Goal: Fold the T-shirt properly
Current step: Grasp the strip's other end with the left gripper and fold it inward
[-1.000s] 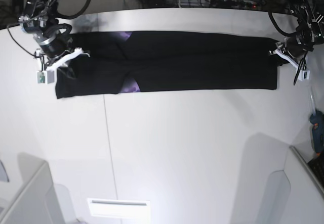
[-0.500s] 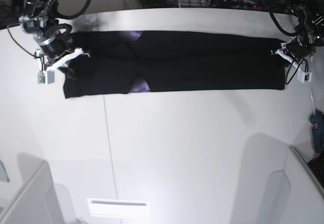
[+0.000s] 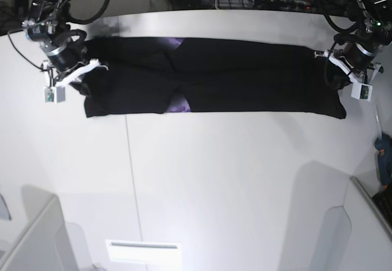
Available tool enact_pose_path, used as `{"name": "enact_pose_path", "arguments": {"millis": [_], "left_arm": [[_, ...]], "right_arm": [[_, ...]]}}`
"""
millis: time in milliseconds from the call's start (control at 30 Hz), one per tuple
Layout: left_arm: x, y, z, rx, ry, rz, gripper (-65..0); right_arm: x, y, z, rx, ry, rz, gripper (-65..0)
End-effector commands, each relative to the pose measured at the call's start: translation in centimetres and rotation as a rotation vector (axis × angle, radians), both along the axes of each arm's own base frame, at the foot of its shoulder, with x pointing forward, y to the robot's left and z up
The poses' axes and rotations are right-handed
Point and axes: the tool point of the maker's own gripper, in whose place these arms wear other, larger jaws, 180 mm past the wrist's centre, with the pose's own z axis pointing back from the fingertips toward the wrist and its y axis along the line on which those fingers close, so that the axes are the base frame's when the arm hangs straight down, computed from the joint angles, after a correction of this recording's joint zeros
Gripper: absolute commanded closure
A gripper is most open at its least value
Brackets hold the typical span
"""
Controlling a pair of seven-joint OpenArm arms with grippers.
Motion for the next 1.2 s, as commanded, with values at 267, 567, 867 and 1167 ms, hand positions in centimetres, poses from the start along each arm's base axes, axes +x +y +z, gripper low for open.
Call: {"name": "enact_pose_path", "arguments": {"millis": [267, 567, 867, 1167], "left_arm": [[1.2, -8.0, -1.4, -0.136, -0.004, -0.161, 0.0], [2.4, -15.4, -2.2, -0.259, 0.027, -0.258, 0.0], [1.4, -20.6, -2.6, -0.349, 0.055, -0.338, 0.0], [1.0, -21.7, -2.7, -0.364, 0.064, -0.362, 0.0]], "right_arm": [[0.6, 0.0, 0.9, 0.002, -0.043, 0.005, 0.0], [0.5, 0.0, 0.8, 0.004, -0.038, 0.004, 0.0], [0.4, 0.0, 0.7, 0.004, -0.035, 0.004, 0.0], [0.3, -0.1, 0.6, 0.004, -0.032, 0.003, 0.0]]}}
